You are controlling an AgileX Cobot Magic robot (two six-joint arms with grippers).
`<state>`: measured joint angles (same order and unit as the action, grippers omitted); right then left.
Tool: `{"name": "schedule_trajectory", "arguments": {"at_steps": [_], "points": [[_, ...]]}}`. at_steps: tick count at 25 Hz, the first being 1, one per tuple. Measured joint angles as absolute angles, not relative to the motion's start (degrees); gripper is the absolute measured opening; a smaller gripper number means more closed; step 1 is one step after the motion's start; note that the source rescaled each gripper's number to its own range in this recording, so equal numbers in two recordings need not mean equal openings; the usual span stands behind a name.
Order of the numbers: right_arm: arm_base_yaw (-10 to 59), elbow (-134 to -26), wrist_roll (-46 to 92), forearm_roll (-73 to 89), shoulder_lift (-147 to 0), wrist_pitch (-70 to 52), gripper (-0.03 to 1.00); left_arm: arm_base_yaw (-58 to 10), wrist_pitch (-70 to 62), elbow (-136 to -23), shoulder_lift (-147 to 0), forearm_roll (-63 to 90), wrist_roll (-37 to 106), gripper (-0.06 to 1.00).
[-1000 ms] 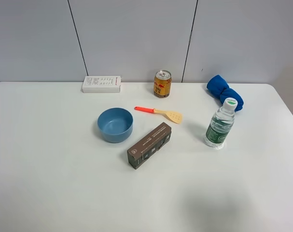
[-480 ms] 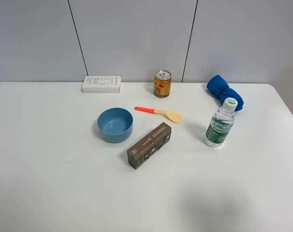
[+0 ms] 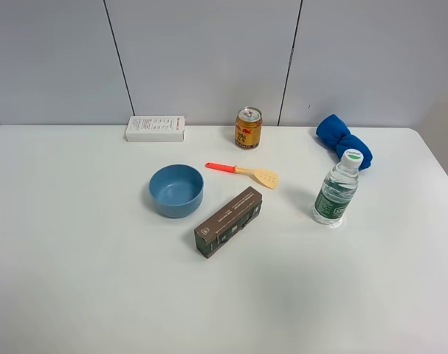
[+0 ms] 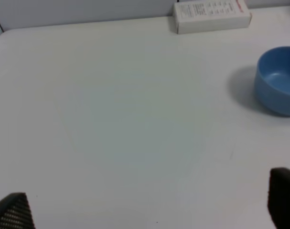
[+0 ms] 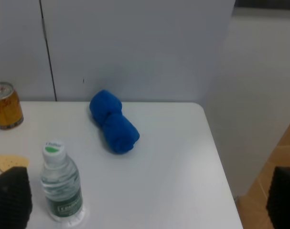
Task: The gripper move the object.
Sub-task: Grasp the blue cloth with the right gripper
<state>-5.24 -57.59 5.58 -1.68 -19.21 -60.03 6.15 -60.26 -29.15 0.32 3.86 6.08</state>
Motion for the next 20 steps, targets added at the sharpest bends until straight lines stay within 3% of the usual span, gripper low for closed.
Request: {"name": "schedule_trajectory", "arguments": {"at_steps": [11,20], "points": [[-5.2,-83.4,10.0,-1.4,-55.2,-60.2,1.0,6.1,-60.3,-29.1,0.3,3.9,6.1,1.0],[-5.2,-91.5,15.0,-1.4,-77.9,-60.6,1.0,6.1,-60.3,-29.1,0.3,3.9,6.1,1.0]]}}
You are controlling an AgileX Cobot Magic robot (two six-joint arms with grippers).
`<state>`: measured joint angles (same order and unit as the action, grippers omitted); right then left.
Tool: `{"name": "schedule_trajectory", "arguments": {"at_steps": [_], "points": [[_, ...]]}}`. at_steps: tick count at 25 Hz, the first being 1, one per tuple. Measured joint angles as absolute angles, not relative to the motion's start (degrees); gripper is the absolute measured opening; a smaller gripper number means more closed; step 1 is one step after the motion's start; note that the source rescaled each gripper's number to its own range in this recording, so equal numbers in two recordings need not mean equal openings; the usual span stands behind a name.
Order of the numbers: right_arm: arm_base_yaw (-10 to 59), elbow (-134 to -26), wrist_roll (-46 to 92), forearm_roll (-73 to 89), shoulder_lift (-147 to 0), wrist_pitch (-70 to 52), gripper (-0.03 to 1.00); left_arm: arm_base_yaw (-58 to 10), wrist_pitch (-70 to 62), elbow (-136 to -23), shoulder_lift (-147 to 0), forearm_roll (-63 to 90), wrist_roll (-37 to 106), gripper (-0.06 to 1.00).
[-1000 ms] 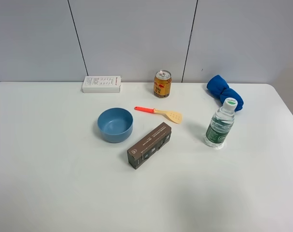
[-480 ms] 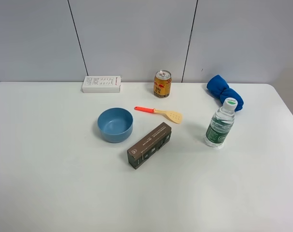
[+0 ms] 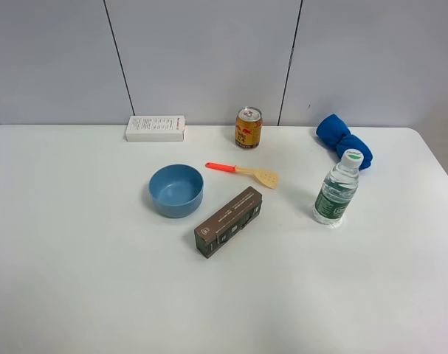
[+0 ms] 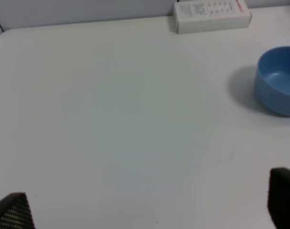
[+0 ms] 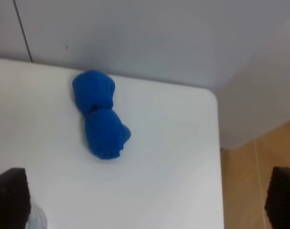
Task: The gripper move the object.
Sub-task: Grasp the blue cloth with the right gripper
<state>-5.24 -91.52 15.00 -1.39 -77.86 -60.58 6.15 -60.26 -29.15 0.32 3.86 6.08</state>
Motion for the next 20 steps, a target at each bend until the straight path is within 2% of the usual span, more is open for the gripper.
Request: {"name": "schedule_trajectory", "arguments": {"at_steps": [9,20], "points": [[-5.2,-91.7,17.3,-1.4,-93.5,-56.6,1.0,6.1,-60.3,-29.1,0.3,3.9,6.1,1.0],[-5.2,-91.7,18.3,0.0,-106.9,-45.7,1.0,6.1,-60.3,-29.1,0.3,3.9,6.1,1.0]]}}
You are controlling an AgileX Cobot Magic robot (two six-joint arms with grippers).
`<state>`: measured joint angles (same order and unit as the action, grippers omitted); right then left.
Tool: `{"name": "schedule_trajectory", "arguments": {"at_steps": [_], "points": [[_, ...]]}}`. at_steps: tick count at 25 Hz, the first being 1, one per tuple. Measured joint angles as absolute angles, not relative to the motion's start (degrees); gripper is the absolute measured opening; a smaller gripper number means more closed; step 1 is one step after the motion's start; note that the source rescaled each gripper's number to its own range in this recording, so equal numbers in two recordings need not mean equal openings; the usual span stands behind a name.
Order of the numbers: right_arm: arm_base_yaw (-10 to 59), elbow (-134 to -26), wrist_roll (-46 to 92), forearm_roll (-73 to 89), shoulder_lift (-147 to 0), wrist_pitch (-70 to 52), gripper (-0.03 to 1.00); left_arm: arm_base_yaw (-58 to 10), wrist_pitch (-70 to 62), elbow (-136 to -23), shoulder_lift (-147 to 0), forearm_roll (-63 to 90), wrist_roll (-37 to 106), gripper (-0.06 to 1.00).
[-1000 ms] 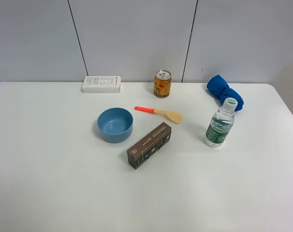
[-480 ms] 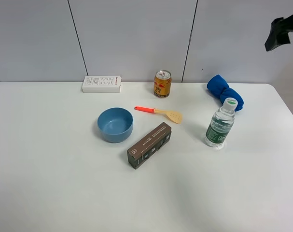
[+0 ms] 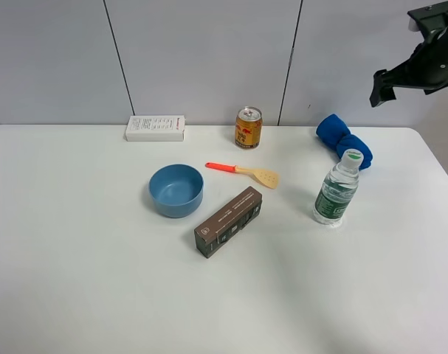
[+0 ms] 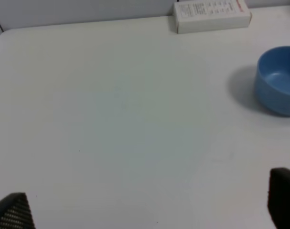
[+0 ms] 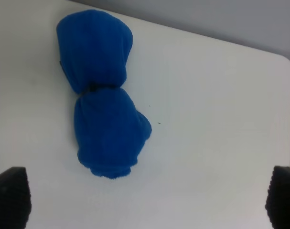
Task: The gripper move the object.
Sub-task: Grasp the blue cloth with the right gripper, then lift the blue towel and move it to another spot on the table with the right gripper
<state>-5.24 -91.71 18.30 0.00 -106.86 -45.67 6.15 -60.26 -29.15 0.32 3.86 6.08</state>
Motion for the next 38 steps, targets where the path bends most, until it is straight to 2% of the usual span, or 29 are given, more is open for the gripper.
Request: {"name": "schedule_trajectory", "arguments": {"at_steps": [10,17,25,26,28,30,32,33,38], "points": [[-5.2,-91.7,18.9,2.2,-119.8,-35.5,1.0,6.1,-60.3,-29.1,0.3,3.9,6.1,1.0],[-5.2,-91.7,24.1,7.9,-127.6,-29.8,1.0,6.1,-60.3,-29.1,0.3,3.9,6.1,1.0],[-5.1,-91.7,26.2,9.4,-130.5,-23.8,0.98,6.1,-60.3,-29.1,0.3,3.9,6.1,1.0],[-5.1,-91.7,26.2,9.6,-130.5,-23.3,0.94,6.1,-60.3,-29.1,0.3,3.9,6.1,1.0],[-5.1,-91.7,26.3,9.8,-130.5,-22.5,0.74,6.1,-60.3,-29.1,0.3,3.9,6.1,1.0],[-5.1,-91.7,26.3,10.5,-130.5,-22.4,0.45,6.1,-60.3,-29.1,0.3,3.9,6.1,1.0],[-5.1,-91.7,25.6,11.8,-130.5,-23.3,0.09,6.1,-60.3,-29.1,0.3,3.9,6.1,1.0],[-5.1,-91.7,24.9,12.6,-130.5,-23.8,0.0,6.1,-60.3,-29.1,0.3,3.9,6.1,1.0],[-5.1,-91.8,21.2,16.4,-129.2,-28.3,0.0,6.1,-60.3,-29.1,0.3,3.9,6.1,1.0]]}}
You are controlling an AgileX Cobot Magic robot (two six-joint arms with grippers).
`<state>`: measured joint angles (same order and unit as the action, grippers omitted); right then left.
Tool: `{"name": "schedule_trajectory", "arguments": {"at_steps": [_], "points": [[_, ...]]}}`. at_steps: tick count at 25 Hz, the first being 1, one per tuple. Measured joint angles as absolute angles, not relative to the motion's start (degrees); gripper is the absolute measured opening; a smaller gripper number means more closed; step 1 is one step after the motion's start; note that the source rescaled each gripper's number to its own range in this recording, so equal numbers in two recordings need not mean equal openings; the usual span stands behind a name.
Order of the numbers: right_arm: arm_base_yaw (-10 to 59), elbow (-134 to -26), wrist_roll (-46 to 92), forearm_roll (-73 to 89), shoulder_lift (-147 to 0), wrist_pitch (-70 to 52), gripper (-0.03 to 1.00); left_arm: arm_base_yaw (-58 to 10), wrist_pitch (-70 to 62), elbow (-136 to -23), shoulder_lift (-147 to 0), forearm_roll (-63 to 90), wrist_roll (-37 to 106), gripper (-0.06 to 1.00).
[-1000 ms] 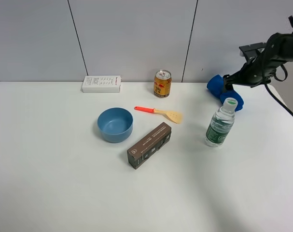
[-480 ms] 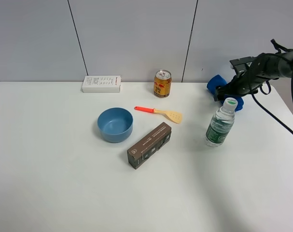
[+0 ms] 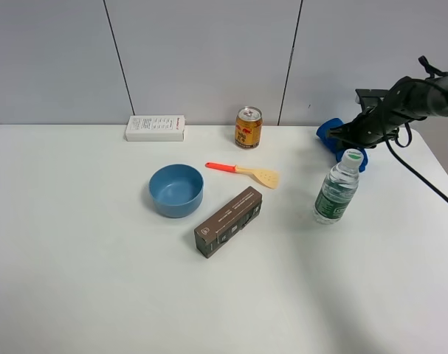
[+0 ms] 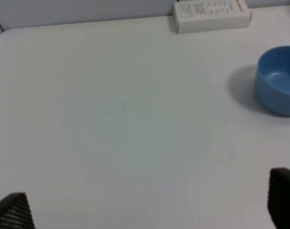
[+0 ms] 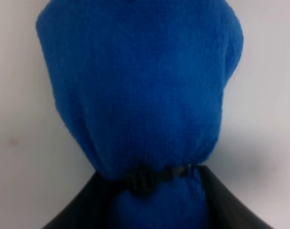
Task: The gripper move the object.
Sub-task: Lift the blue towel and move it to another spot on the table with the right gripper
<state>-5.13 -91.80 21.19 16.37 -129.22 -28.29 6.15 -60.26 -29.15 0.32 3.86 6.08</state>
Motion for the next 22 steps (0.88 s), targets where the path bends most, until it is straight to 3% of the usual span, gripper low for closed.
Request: {"name": "schedule_trajectory", "arguments": {"at_steps": [15,19,22], "points": [[-4.7,-91.7,26.6,22.4,-92.8,-56.0,0.0,6.1,-60.3,-29.1,0.3,3.9,6.1,1.0],[-1.1,-91.8,32.9,26.2,-84.8,-62.0,0.0,6.1,-60.3,-29.1,0.3,3.9,6.1,1.0],[5.5,-91.8,34.7,27.0,-82.0,-67.7,0.0,6.1,-60.3,-29.1,0.3,3.9,6.1,1.0]]}}
